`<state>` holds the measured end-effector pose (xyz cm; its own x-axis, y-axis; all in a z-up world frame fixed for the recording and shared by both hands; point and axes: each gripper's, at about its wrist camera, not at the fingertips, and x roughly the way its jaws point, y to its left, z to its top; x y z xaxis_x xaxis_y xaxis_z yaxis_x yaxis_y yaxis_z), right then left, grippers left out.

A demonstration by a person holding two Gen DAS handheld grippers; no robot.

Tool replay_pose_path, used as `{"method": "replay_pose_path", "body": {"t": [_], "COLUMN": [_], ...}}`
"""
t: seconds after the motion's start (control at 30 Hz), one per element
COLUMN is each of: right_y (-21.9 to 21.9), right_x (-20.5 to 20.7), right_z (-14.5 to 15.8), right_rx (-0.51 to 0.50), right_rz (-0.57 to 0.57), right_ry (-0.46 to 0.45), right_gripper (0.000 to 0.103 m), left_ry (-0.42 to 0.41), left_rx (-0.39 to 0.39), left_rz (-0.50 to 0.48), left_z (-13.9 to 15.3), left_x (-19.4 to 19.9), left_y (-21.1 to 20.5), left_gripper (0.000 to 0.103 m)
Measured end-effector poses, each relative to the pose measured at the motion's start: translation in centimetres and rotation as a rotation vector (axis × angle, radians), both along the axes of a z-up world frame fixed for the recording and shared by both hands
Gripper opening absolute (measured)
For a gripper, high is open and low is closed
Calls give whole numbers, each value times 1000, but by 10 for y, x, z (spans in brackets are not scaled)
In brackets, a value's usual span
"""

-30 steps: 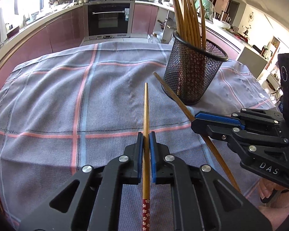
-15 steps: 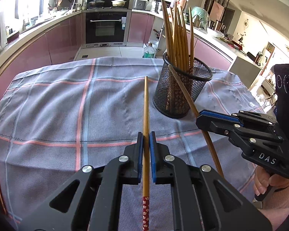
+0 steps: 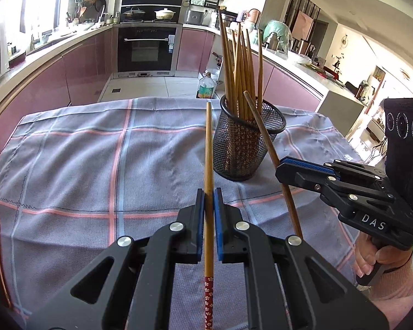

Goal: Organize utensils
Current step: 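Lift both chopsticks upright and carry them above the mesh holder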

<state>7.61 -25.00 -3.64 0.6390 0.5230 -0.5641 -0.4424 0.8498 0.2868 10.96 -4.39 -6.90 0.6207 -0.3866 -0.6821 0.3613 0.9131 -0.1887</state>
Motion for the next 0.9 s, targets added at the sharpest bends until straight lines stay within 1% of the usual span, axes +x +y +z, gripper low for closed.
{"method": "replay_pose_path", "body": {"t": [0.27, 0.33, 0.53, 0.6, 0.7, 0.77, 0.83, 0.9], "right_y": [-6, -7, -7, -4, 7, 16, 26, 35], "right_x": [-3, -3, -3, 0, 5, 10, 17, 23], "right_z": [7, 10, 14, 11, 0, -10, -22, -32], "right_rx": [6, 6, 7, -5, -56, -86, -115, -150], "right_rz": [-14, -16, -17, -1, 24, 40, 56, 64], "right_ry": [-27, -35, -50, -24, 9, 39, 77, 99], "right_gripper": [5, 4, 4, 7, 16, 16, 19, 19], "left_ry": [-22, -26, -33, -29, -18, -13, -9, -3], "left_rx": [-28, -32, -37, -36, -36, -36, -35, -34], "left_rz": [-7, -9, -9, -8, -5, -2, 4, 10], "left_z": [12, 15, 19, 17, 14, 12, 11, 9], "left_x": [-6, -7, -7, -8, -5, -4, -3, -1], "left_y": [5, 6, 5, 5, 6, 6, 7, 9], "left_gripper": [8, 8, 7, 8, 7, 7, 7, 7]}}
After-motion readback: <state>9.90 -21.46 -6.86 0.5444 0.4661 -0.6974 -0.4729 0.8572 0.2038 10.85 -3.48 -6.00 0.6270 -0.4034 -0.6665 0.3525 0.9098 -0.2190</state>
